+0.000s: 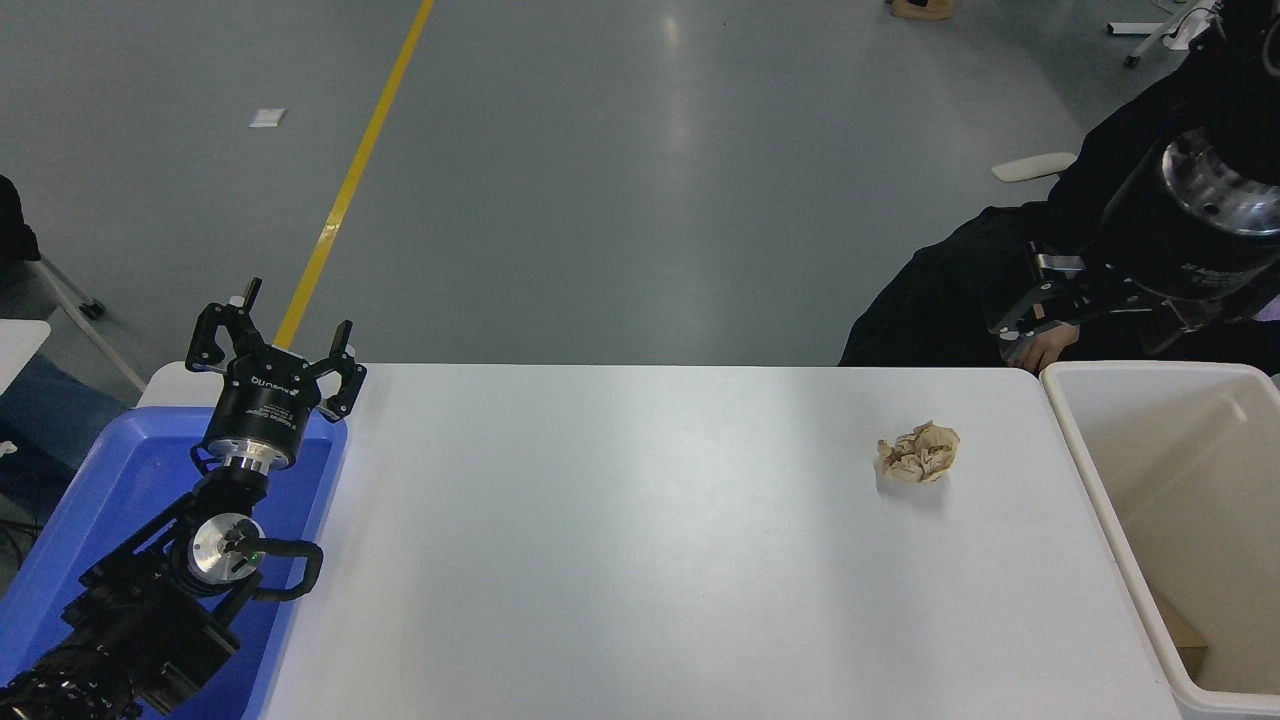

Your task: Pick up paper ball place in dustbin

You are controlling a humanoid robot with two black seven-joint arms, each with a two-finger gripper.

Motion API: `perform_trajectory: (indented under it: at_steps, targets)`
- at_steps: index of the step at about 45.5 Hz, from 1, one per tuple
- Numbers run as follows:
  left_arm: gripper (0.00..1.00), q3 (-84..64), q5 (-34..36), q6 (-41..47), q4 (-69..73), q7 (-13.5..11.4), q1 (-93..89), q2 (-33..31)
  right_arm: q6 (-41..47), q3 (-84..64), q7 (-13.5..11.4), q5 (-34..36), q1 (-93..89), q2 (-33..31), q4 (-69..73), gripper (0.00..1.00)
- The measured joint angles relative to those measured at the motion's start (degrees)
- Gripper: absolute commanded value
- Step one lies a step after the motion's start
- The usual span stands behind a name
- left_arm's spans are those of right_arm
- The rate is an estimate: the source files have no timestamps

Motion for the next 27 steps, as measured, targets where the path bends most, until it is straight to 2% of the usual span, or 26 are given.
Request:
perform_trajectory:
  at_steps: [27]
  targets:
    - [0.98,0.0,0.0,0.0,0.0,0.0,0.0,0.0,-1.3,5.4,0.0,0.0,-8.6,-0.5,-4.8,1.00]
